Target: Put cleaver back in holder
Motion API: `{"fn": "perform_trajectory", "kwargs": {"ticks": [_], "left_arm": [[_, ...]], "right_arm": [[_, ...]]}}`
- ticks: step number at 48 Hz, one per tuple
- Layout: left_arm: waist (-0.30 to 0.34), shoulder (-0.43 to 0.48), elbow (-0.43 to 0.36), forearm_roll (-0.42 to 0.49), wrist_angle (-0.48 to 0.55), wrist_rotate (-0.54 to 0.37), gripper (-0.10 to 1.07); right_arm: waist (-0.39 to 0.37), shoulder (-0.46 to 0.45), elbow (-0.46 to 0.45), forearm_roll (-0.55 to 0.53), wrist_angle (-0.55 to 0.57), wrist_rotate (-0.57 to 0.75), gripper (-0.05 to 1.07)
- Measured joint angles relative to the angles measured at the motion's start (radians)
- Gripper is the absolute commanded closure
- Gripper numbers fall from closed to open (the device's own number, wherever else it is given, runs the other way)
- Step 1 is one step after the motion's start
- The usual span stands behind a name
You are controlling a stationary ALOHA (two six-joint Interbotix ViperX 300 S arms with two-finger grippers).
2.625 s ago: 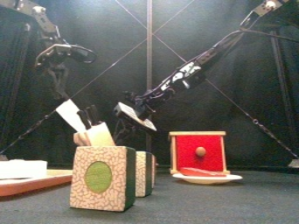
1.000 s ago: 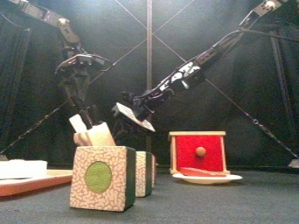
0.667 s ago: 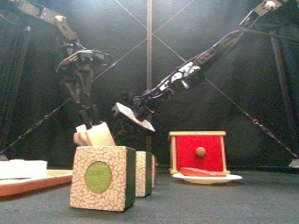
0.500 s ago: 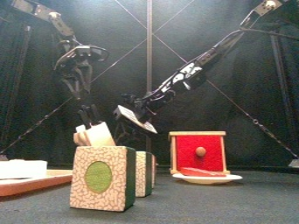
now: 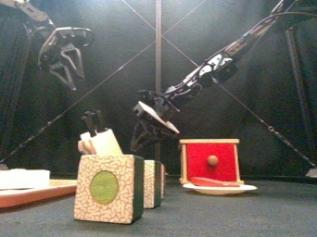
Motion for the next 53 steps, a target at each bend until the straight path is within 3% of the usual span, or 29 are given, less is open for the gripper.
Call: {"fn": "perform_trajectory", "kwargs": {"ticks": [13, 23, 37, 53], "left_arm": [[-0.221, 0.000, 0.043, 0.000, -0.077, -0.006, 0.10], [-0.327, 0.015, 0.089, -0.002, -0.130, -0.006, 0.10], [-0.368, 0.017, 0.123, -0.032, -0.264, -0.005, 0.10], [-0.373, 0.029, 0.129, -0.051, -0.299, -0.002, 0.10]], "right_arm": [[0.037, -0.137, 0.135, 0.003, 0.000, 0.003, 0.44], [0.064, -0.179, 0.181, 0.000, -0.002, 0.003, 0.44], [0.089, -0.186, 0.207, 0.003, 0.000, 0.002, 0.44], [0.127, -0.189, 0.215, 0.005, -0.002, 0.002, 0.44]]}}
